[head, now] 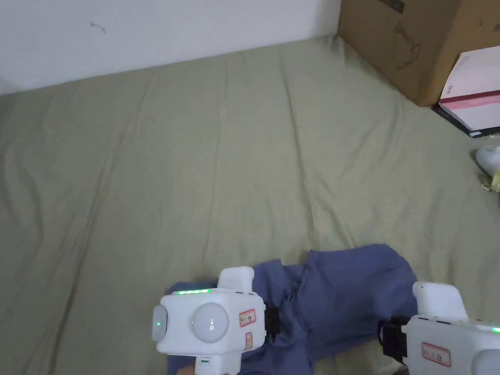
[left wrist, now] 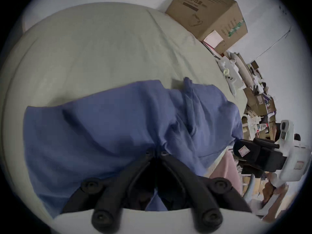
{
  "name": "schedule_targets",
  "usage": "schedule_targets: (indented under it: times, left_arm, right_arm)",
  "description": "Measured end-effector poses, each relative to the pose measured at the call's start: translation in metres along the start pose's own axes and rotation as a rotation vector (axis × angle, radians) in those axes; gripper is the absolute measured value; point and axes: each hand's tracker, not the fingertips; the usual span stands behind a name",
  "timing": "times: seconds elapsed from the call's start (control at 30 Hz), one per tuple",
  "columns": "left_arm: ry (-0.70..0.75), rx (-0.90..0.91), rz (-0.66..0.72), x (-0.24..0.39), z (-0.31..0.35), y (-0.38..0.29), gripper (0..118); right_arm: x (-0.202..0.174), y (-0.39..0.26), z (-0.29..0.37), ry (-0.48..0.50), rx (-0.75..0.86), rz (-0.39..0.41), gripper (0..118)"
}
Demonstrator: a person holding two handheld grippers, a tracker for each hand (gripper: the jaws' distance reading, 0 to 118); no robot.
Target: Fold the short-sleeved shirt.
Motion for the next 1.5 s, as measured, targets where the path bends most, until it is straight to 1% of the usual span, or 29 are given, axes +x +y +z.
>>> schedule_targets:
  times: [0.17,0.27,0.4,0.47,0.5,0.57,0.67,0.73,0.77,0.8,0.83,0.87,0.9,0.93,1.03,1.17,1.23,1.27,1.3,1.33,1.37,1.4,1.43,1.5]
  left_arm:
    - [-0.006,0.011,-0.032,0.017,0.008,0.006,2]
    - [-0.073,0.007,-0.062,0.026,0.007,0.003,2]
    - [-0.034,-0.023,-0.109,0.032,-0.004,-0.007,2]
    - [-0.062,-0.009,-0.094,0.026,0.005,-0.005,2]
    - [-0.112,-0.016,-0.087,0.021,0.009,-0.003,2]
    - [-0.151,0.007,-0.040,0.008,0.026,-0.002,2]
    - [-0.157,0.088,0.019,-0.017,0.069,-0.002,2]
    - [-0.167,0.147,0.088,-0.047,0.097,-0.005,4]
    - [-0.166,0.140,0.118,-0.063,0.110,-0.007,13]
    - [-0.153,0.136,0.145,-0.079,0.122,-0.012,32]
    - [-0.119,0.143,0.165,-0.092,0.130,-0.017,68]
    - [-0.088,0.151,0.180,-0.104,0.134,-0.024,94]
    - [-0.060,0.158,0.210,-0.116,0.137,-0.031,109]
    - [-0.048,0.168,0.247,-0.126,0.136,-0.035,113]
    - [-0.131,0.138,0.358,-0.152,0.125,-0.050,112]
    - [-0.254,0.126,0.479,-0.165,0.098,-0.060,112]
    - [-0.367,0.151,0.556,-0.170,0.084,-0.060,111]
    - [-0.447,0.167,0.569,-0.170,0.078,-0.060,108]
    - [-0.488,0.159,0.578,-0.170,0.070,-0.059,93]
    - [-0.494,0.130,0.598,-0.170,0.066,-0.057,42]
    - [-0.442,0.107,0.606,-0.167,0.060,-0.056,15]
    - [-0.374,0.085,0.574,-0.165,0.053,-0.056,15]
    - [-0.351,0.066,0.538,-0.163,0.048,-0.056,15]
    - [-0.437,0.094,0.600,-0.160,0.059,-0.055,15]
  right_arm:
    - [0.016,-0.003,0.003,-0.002,0.000,-0.051,0]
    - [0.020,-0.005,0.004,-0.013,0.006,-0.062,0]
    - [0.021,-0.007,0.009,-0.005,0.018,-0.080,0]
    - [0.020,-0.006,0.012,0.000,0.022,-0.076,0]
    - [0.019,-0.006,0.013,-0.003,0.024,-0.072,0]
    - [0.018,-0.004,0.014,-0.005,0.024,-0.063,0]
    - [0.013,-0.003,0.018,-0.003,0.033,-0.051,0]
    - [0.008,-0.001,0.018,0.002,0.037,-0.042,0]
    - [0.004,0.001,0.018,0.007,0.037,-0.033,0]
    - [0.000,0.002,0.017,0.007,0.035,-0.023,0]
    - [-0.005,0.003,0.017,0.009,0.037,-0.008,0]
    - [-0.010,0.004,0.016,0.009,0.039,0.005,0]
    - [-0.015,0.005,0.014,0.009,0.039,0.015,0]
    - [-0.020,0.006,0.013,0.010,0.039,0.024,0]
    - [-0.032,0.009,0.010,0.018,0.035,0.044,0]
    - [-0.048,0.016,0.010,0.015,0.035,0.090,0]
    - [-0.053,0.019,0.010,0.014,0.036,0.104,0]
    - [-0.056,0.020,0.010,0.013,0.036,0.109,0]
    - [-0.058,0.021,0.009,0.011,0.037,0.112,0]
    - [-0.060,0.023,0.008,0.010,0.037,0.116,0]
    - [-0.062,0.024,0.008,0.010,0.035,0.122,0]
    - [-0.065,0.025,0.008,0.009,0.037,0.130,0]
    - [-0.069,0.026,0.008,0.003,0.041,0.139,0]
    - [-0.075,0.028,0.010,-0.006,0.048,0.160,0]
